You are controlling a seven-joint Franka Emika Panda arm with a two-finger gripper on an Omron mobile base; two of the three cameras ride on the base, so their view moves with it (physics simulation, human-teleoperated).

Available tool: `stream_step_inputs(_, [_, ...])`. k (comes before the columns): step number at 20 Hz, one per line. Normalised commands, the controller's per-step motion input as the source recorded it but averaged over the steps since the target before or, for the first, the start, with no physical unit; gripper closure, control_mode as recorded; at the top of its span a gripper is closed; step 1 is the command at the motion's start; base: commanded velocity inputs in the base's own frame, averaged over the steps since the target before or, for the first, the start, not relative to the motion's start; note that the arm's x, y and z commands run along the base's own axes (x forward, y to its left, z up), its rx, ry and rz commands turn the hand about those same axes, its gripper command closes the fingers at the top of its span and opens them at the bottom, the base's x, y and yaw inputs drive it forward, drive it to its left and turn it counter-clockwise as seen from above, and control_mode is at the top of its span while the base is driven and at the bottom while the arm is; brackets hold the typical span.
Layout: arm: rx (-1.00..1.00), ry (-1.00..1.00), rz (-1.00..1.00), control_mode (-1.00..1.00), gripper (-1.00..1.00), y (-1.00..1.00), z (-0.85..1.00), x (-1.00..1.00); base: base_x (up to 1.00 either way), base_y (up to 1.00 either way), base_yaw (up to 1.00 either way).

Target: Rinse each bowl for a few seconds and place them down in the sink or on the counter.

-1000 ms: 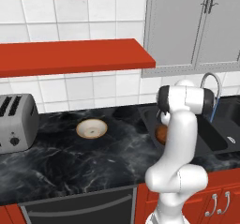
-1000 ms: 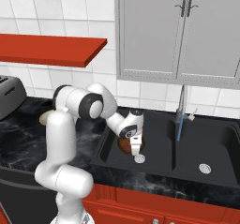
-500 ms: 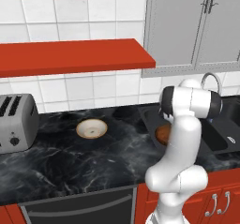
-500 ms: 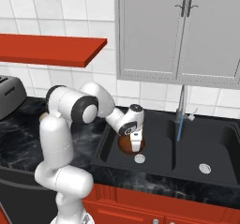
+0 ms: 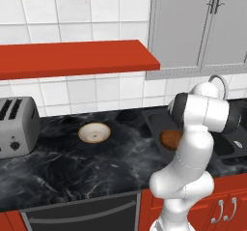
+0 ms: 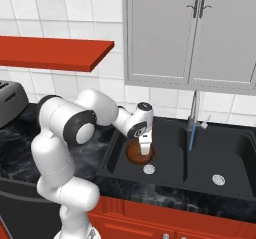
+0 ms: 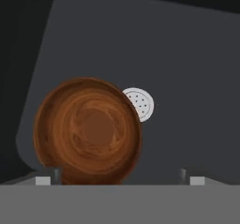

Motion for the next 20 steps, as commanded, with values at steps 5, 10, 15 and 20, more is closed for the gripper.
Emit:
stream_step_inputs(5, [0.00, 0.00, 0.07, -1.00, -1.00, 0.00, 0.66, -0.11, 0.00, 0.00, 0.00])
stream_step_inputs(10, [0.00, 0.00, 0.11, -1.00, -1.00, 0.03, 0.65, -0.16, 0.00, 0.00, 0.00])
stream_step_inputs(15, [0.00, 0.00, 0.14, -1.00, -1.00, 0.10, 0.52, -0.20, 0.00, 0.00, 0.00])
stream_step_inputs(20, [0.00, -0.06, 0.15, -1.00, -1.00, 0.20, 0.29, -0.23, 0.00, 0.00, 0.00])
